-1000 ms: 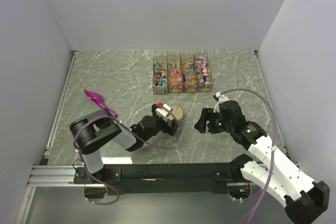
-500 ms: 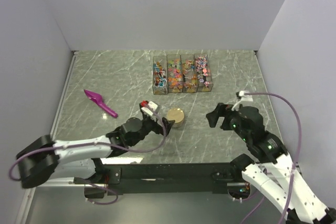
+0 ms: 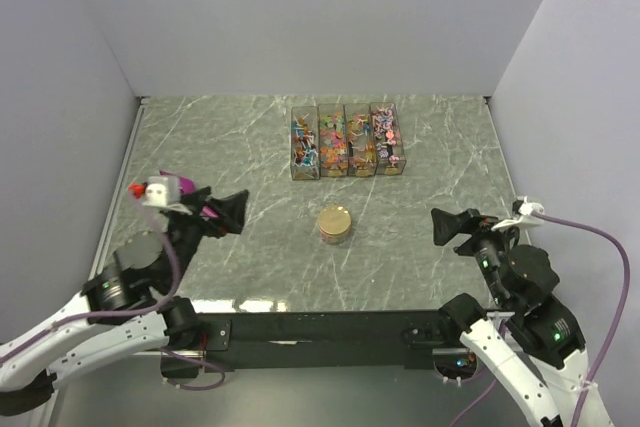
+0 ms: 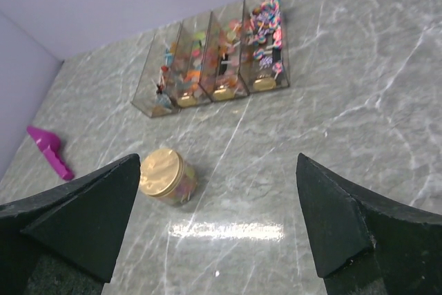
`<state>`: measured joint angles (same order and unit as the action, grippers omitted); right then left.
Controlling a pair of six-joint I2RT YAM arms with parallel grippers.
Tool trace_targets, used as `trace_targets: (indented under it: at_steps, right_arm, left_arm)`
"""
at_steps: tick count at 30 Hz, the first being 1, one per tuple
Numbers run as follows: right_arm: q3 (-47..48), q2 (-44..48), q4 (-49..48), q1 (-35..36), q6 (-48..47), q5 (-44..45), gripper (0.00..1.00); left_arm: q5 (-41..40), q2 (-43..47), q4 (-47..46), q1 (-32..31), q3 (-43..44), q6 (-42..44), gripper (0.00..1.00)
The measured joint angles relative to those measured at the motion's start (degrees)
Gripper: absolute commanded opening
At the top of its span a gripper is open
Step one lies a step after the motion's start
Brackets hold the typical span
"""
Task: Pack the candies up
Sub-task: Screw the bottle lid onto the packing bottle.
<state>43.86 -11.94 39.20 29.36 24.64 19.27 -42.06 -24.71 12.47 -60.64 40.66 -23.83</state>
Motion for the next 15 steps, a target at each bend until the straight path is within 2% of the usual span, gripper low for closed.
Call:
trace_targets:
  at_steps: [6,15]
  right_arm:
    - [-1.29,6.03,-0.83,0.0,-1.88,2.89,1.0]
    - [-4.7,11.56,-3.39,-0.02,-5.25,6.49,1.0]
  left_arm:
    - [-6.64,8.26,9.35,0.0,-1.46,-0.92,0.99]
    - [-13.9,17.14,13.94,-0.04,-5.77,-2.1,0.99]
